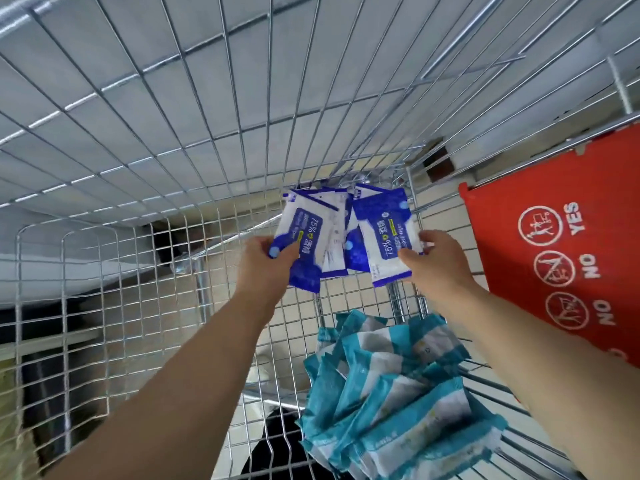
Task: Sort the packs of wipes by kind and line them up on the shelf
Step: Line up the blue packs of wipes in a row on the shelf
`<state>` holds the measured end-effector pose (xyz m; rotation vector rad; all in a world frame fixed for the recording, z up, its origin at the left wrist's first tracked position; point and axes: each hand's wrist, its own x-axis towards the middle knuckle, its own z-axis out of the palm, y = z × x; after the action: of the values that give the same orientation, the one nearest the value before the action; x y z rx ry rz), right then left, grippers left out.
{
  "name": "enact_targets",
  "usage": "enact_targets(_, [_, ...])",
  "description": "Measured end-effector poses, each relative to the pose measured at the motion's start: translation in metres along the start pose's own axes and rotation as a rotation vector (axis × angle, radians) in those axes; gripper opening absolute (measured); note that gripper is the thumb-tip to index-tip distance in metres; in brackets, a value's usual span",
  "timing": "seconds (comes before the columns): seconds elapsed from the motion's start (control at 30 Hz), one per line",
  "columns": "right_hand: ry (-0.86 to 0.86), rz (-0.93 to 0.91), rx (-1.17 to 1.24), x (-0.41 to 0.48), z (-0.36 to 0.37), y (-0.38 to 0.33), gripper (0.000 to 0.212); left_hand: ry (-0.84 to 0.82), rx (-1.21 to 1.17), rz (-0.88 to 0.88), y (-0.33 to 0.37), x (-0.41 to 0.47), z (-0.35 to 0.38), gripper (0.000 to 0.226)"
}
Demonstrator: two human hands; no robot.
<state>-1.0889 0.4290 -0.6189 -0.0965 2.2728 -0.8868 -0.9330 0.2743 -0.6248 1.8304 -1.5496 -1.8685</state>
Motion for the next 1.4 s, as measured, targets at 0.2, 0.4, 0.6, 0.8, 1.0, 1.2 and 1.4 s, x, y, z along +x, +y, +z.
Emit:
enact_targets(0.2, [0.052,-0.025,-0.050,0.009,0.013,0.002,0.013,0.101,0.232,0.059,0.011,0.022,0.013,0.039])
enact_targets(0.4, [0.065,0.023,0.029,0.017,0.031,-0.006,0.022,-0.066,0.300,0.042,0.008,0.022,0.002,0.021])
enact_targets(0.6, [0.072,0.058,0.086,0.021,0.037,-0.008,0.033,-0.084,0.252,0.037,0.007,0.027,0.012,0.037])
enact_targets(0.8, [0.091,0.054,0.102,0.022,0.038,-0.009,0.034,-0.069,0.123,-0.038,-0.005,0.025,-0.027,0.041])
enact_targets(1.0, [0.133,-0.019,0.035,0.003,0.037,-0.027,0.032,-0.118,0.058,-0.065,-0.007,0.010,-0.056,0.038])
enact_targets(1.2, [0.119,-0.191,-0.157,-0.056,0.008,-0.068,0.021,-0.201,0.006,0.042,0.027,-0.036,-0.074,0.021])
enact_targets(1.4, [0.062,-0.392,-0.092,-0.137,-0.029,-0.139,0.018,-0.201,-0.014,0.155,0.086,-0.114,-0.124,0.018])
